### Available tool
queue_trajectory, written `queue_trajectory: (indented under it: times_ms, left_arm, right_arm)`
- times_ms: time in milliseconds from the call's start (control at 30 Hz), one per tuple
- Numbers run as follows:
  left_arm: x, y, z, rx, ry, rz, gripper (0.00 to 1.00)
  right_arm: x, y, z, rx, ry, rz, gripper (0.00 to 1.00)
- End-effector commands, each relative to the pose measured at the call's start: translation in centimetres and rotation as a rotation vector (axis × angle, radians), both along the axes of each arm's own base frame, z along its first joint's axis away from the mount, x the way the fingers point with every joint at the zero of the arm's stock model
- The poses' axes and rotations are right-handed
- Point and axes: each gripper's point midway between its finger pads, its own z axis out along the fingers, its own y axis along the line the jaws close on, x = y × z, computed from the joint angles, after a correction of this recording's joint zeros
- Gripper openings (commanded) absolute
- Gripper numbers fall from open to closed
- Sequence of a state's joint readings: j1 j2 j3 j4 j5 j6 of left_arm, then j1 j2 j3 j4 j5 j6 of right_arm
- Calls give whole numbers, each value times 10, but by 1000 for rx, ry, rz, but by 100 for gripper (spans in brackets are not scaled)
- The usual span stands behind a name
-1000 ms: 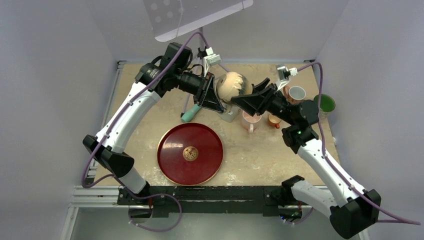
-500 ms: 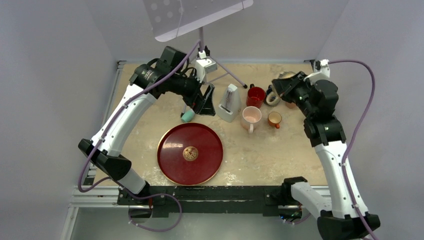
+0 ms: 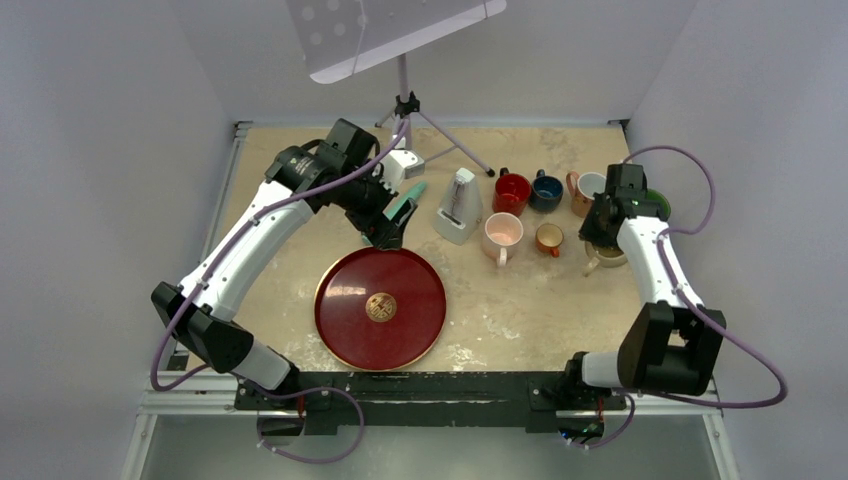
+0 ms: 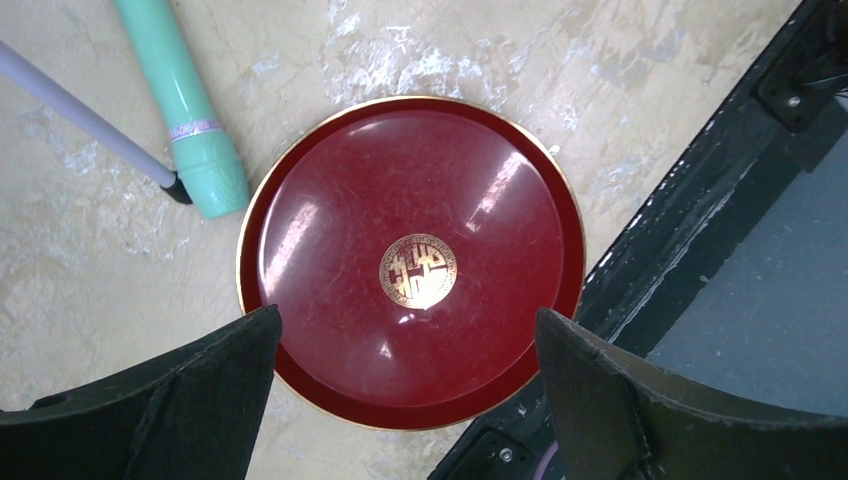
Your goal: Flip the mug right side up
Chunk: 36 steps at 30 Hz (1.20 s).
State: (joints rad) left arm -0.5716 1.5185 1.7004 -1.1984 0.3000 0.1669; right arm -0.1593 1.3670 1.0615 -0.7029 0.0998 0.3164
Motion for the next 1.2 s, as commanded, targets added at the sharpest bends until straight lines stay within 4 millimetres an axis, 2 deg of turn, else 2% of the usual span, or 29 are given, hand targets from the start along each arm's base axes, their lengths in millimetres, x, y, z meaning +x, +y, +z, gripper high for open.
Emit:
queue_trajectory:
  times_ms: [0, 233, 367, 400, 433, 500, 567, 600, 633, 667, 767, 833, 900, 933, 967, 1067, 1133, 1167]
  left_arm:
    - [5, 7, 7, 3, -68, 13, 100]
    - [4, 8, 9, -1, -79, 15, 100]
    - [4, 11, 8, 12, -88, 17, 100]
    - [5, 11, 7, 17, -88, 21, 100]
    - [5, 12, 6, 17, -91, 25, 100]
    - [6, 13, 5, 13, -102, 39, 100]
    - [7, 19, 6, 16, -133, 64, 100]
    - [8, 26, 6, 31, -160, 83, 100]
    - [9, 36, 8, 55, -195, 98, 100]
    - [9, 48, 9, 82, -226, 108, 100]
    - [15, 93, 13, 159, -322, 190, 100]
    - [12, 114, 12, 202, -371, 229, 100]
    - [7, 121, 10, 179, -407, 262, 100]
    - [6, 118, 2, 144, -434, 264, 100]
    - [3, 115, 3, 93, -481, 262, 100]
    - [-9, 105, -2, -51, -586, 245, 100]
    - [-18, 104, -4, -104, -616, 245, 100]
    - [-22, 104, -5, -125, -611, 258, 100]
  right_arm:
    - [20, 2, -3, 22, -32, 101, 0]
    - [29, 8, -55, 92, 54, 106, 0]
    - [29, 9, -66, 108, 72, 102, 0]
    - [29, 10, -65, 110, 70, 104, 5]
    - [29, 10, -61, 111, 62, 104, 15]
    - [30, 8, -51, 95, 42, 94, 43]
    - [33, 4, -31, 67, 3, 85, 64]
    - [35, 2, -20, 54, -18, 84, 70]
    - [37, 1, -8, 47, -41, 84, 94]
    - [40, -4, 8, 19, -72, 75, 98]
    - [44, -4, 49, -13, -166, 94, 99]
    - [49, 6, 78, -7, -265, 137, 99]
    - [54, 17, 104, 5, -363, 187, 99]
    - [54, 21, 113, 2, -394, 200, 99]
    - [54, 22, 121, -2, -414, 206, 99]
    - [53, 15, 128, -42, -431, 191, 99]
    - [56, 16, 119, -31, -413, 186, 97]
    - [60, 24, 111, -5, -403, 193, 94]
